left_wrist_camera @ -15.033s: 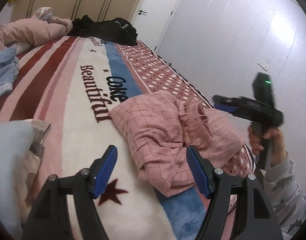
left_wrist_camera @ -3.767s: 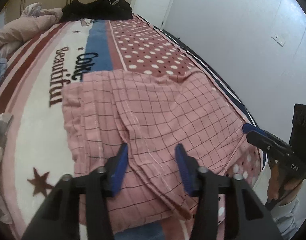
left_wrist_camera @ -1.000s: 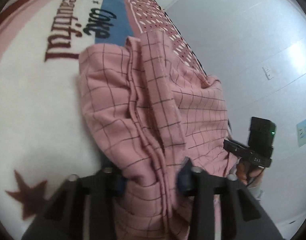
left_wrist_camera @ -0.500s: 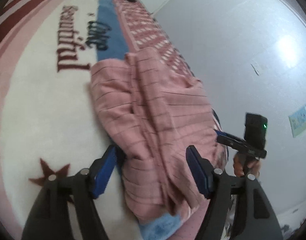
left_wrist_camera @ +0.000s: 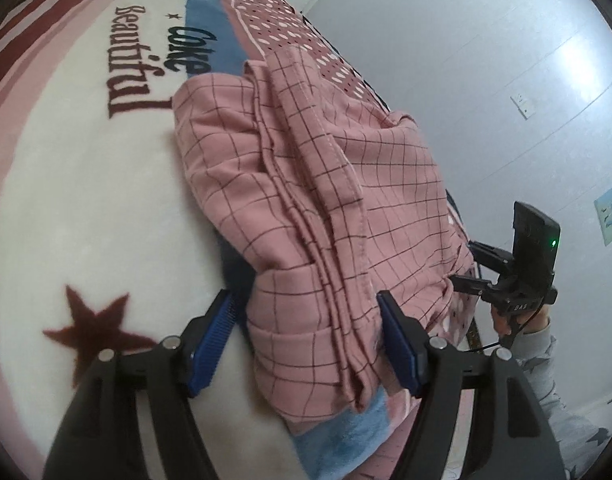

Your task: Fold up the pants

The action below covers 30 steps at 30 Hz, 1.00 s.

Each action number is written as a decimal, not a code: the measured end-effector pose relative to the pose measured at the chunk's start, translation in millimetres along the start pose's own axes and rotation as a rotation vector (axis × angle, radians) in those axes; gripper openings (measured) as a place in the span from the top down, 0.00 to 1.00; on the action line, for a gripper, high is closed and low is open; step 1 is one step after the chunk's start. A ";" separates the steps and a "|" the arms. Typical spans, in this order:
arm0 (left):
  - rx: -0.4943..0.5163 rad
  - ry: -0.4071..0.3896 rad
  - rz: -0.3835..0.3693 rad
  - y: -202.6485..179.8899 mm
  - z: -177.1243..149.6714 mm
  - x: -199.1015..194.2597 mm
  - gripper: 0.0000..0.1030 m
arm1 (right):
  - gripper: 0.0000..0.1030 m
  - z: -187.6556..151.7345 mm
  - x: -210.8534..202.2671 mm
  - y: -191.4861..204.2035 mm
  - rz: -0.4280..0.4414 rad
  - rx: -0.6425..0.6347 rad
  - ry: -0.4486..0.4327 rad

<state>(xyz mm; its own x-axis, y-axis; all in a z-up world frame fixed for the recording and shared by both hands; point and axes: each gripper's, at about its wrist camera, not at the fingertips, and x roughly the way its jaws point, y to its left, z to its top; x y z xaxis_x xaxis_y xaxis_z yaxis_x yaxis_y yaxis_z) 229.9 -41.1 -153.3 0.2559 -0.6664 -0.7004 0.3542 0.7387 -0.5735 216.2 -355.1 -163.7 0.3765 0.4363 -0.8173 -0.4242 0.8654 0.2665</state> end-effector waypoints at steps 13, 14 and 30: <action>-0.112 0.005 -0.109 10.3 33.8 31.9 0.68 | 0.35 41.8 13.1 -56.7 0.242 0.292 -0.101; -0.097 -0.001 -0.088 6.7 35.1 32.4 0.70 | 0.47 43.1 17.4 -51.9 0.297 0.292 -0.090; 0.094 -0.276 0.069 16.2 47.7 -173.6 0.86 | 0.89 96.4 -31.3 132.8 0.291 0.085 -0.288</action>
<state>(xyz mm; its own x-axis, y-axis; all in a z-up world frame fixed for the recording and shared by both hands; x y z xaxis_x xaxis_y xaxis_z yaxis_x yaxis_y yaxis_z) 234.1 81.7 -20.8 0.5128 -0.6266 -0.5868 0.4055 0.7793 -0.4778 227.4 -230.2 -53.5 0.4709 0.7064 -0.5284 -0.4824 0.7077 0.5162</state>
